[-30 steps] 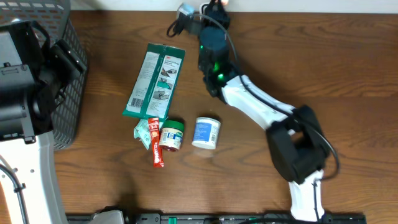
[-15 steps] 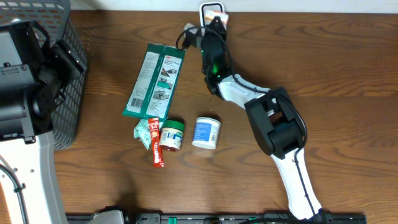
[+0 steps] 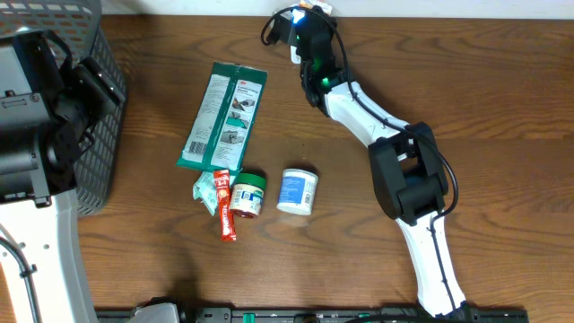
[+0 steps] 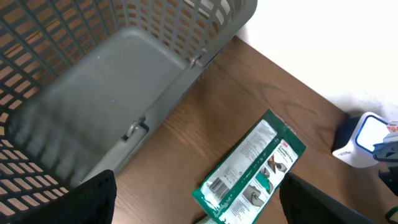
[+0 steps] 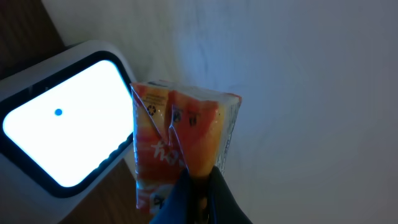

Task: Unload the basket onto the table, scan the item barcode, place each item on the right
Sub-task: 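Lift the orange packet with the right gripper up to the white scanner, then carry the packet right and drop it at the table's right edge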

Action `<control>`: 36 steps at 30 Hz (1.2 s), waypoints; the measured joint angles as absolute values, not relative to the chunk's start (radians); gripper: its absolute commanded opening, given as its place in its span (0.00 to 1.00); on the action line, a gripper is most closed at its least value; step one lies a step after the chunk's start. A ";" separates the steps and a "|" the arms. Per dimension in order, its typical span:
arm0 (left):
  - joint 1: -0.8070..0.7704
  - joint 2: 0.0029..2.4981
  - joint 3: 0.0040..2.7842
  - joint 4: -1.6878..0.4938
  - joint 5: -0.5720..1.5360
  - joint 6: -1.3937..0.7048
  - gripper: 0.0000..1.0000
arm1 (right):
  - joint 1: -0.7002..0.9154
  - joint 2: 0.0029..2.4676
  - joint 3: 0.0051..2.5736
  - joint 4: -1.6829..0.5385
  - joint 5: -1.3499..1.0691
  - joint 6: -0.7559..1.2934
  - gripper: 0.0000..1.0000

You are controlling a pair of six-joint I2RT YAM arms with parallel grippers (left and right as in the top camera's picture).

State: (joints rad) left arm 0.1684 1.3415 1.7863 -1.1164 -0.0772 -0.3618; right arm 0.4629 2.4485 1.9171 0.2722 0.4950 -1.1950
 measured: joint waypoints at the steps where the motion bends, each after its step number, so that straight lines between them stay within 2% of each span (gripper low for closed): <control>1: 0.168 1.341 1.786 -1.116 -0.077 -0.362 0.81 | 0.463 2.449 1.917 0.251 0.487 -1.190 0.01; 13: 0.168 1.341 1.786 -1.116 -0.077 -0.362 0.81 | 0.463 2.449 1.918 0.154 0.455 -1.153 0.01; 23: 0.168 1.341 1.786 -1.116 -0.077 -0.362 0.81 | 0.463 2.449 1.918 0.171 0.461 -1.151 0.01; 30: 0.168 1.341 1.786 -1.116 -0.077 -0.362 0.81 | 0.463 2.447 1.918 0.242 0.471 -0.999 0.01; 36: 0.168 1.341 1.786 -1.116 -0.077 -0.362 0.81 | 0.461 2.388 1.918 0.172 0.472 -0.837 0.01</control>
